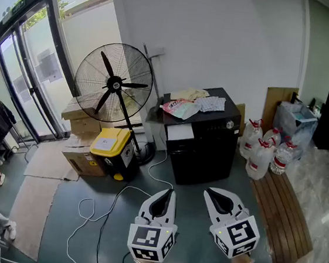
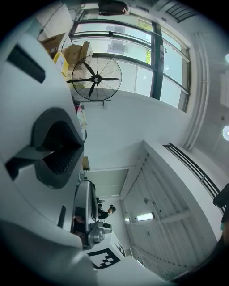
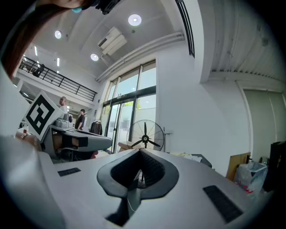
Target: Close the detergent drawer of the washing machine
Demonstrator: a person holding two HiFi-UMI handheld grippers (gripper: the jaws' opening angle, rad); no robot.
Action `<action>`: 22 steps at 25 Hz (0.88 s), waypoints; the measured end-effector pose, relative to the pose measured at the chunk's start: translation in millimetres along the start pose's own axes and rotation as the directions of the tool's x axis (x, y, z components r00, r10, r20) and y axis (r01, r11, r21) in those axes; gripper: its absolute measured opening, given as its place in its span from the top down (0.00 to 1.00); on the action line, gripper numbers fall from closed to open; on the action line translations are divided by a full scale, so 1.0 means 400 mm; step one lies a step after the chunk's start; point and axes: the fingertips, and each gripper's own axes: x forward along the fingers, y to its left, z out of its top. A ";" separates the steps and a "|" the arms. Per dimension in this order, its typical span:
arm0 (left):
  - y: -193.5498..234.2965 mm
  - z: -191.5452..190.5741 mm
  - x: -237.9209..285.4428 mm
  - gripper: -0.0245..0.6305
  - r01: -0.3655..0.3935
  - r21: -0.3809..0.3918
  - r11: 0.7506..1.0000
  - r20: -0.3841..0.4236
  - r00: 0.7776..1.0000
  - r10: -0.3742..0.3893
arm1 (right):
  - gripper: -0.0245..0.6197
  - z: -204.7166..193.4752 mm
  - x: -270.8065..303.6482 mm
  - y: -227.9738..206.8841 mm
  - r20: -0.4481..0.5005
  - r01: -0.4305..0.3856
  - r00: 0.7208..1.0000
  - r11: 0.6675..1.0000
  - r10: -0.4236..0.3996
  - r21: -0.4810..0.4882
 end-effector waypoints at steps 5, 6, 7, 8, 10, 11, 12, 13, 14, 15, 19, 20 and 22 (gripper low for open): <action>-0.022 -0.013 0.044 0.94 0.000 -0.006 1.000 -0.009 1.000 0.000 | 0.92 -0.012 0.003 -0.050 0.017 0.004 1.000 1.000 -0.005 0.026; -0.026 -0.017 0.054 0.94 0.000 -0.009 1.000 -0.011 1.000 0.000 | 0.92 -0.015 0.006 -0.058 0.024 0.000 1.000 0.999 -0.001 0.033; -0.030 -0.020 0.064 0.94 -0.001 -0.011 1.000 -0.014 1.000 0.001 | 0.92 -0.016 0.008 -0.066 0.030 -0.005 1.000 0.999 0.004 0.035; -0.033 -0.022 0.075 0.94 -0.001 -0.014 1.000 -0.016 1.000 0.001 | 0.92 -0.018 0.011 -0.074 0.032 -0.008 0.999 0.999 0.007 0.037; -0.039 -0.025 0.100 0.94 -0.004 -0.018 1.000 -0.020 1.000 0.003 | 0.92 -0.024 0.017 -0.093 0.030 -0.013 0.999 0.999 0.012 0.044; -0.041 -0.027 0.112 0.94 -0.007 -0.021 1.000 -0.022 1.000 0.007 | 0.92 -0.027 0.022 -0.103 0.029 -0.015 0.999 0.999 0.014 0.043; -0.041 -0.028 0.124 0.94 -0.011 -0.023 1.000 -0.023 1.000 0.011 | 0.92 -0.030 0.027 -0.112 0.027 -0.018 1.000 0.999 0.017 0.039; -0.042 -0.030 0.135 0.94 -0.015 -0.026 1.000 -0.024 1.000 0.014 | 0.92 -0.035 0.032 -0.121 0.024 -0.020 1.000 0.999 0.019 0.035; -0.044 -0.033 0.145 0.94 -0.017 -0.029 0.999 -0.026 1.000 0.016 | 0.92 -0.041 0.036 -0.129 0.022 -0.023 1.000 0.999 0.022 0.032; -0.047 -0.036 0.155 0.94 -0.019 -0.031 0.999 -0.027 0.999 0.018 | 0.92 -0.047 0.040 -0.137 0.020 -0.026 0.999 0.999 0.026 0.031; -0.050 -0.047 0.195 0.94 -0.028 -0.036 0.999 -0.035 0.999 0.027 | 0.92 -0.070 0.066 -0.172 0.007 -0.032 0.999 0.999 0.031 0.041; -0.049 -0.049 0.204 0.94 -0.031 -0.038 0.999 -0.038 0.999 0.029 | 0.92 -0.074 0.073 -0.179 0.001 -0.031 1.000 0.999 0.031 0.045; -0.046 -0.053 0.221 0.94 -0.034 -0.038 0.999 -0.043 0.999 0.032 | 0.92 -0.081 0.088 -0.192 -0.002 -0.032 0.999 0.998 0.032 0.054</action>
